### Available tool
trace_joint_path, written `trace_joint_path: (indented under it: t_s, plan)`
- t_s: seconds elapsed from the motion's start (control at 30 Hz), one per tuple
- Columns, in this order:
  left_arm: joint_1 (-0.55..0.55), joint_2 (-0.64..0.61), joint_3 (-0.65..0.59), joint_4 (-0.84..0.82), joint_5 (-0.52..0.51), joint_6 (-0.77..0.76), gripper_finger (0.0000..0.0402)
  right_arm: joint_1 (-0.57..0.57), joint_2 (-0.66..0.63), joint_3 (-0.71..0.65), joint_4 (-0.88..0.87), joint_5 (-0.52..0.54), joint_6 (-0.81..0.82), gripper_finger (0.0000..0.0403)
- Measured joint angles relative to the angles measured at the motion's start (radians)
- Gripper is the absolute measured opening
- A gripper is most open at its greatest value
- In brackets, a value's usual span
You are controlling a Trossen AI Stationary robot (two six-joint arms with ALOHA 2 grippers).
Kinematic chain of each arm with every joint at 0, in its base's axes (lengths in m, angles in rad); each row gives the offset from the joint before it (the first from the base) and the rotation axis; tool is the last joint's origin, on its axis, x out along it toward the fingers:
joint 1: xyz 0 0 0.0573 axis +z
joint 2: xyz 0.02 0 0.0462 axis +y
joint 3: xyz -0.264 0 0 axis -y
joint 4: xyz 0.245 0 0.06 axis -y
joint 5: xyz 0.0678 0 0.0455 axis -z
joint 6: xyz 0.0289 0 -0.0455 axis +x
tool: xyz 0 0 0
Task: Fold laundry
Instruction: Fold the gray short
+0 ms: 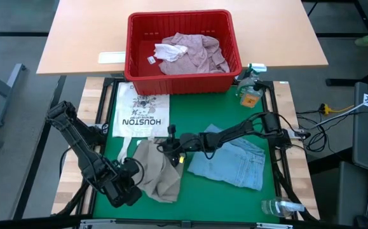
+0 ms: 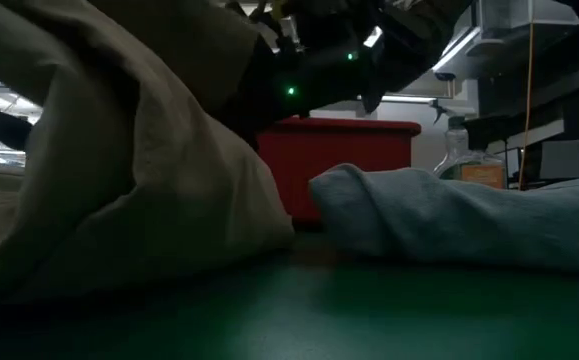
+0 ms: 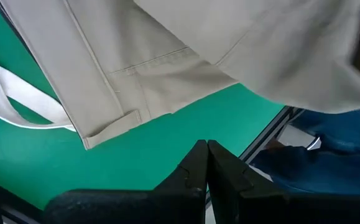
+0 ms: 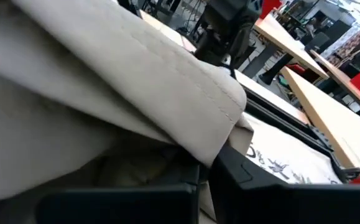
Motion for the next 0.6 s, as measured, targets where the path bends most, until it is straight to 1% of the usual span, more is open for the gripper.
trace_joint_path:
  t_s: [0.13,0.23,0.37,0.6]
  plan:
    - [0.000,0.000,0.000,0.001,0.009,0.000,0.0002,0.000,0.003,0.000,-0.004,-0.037,0.000,0.0019]
    - [0.000,0.001,0.000,0.001,0.061,0.000,0.0002,0.000,0.003,0.000,0.007,-0.041,0.000,0.0020]
    - [0.000,0.001,0.000,0.003,0.104,-0.018,0.0002,0.001,0.003,0.000,0.020,-0.001,0.000,0.0020]
    - [0.000,0.002,0.000,0.028,0.094,-0.042,0.0002,0.001,0.003,0.000,0.009,0.086,0.000,0.0021]
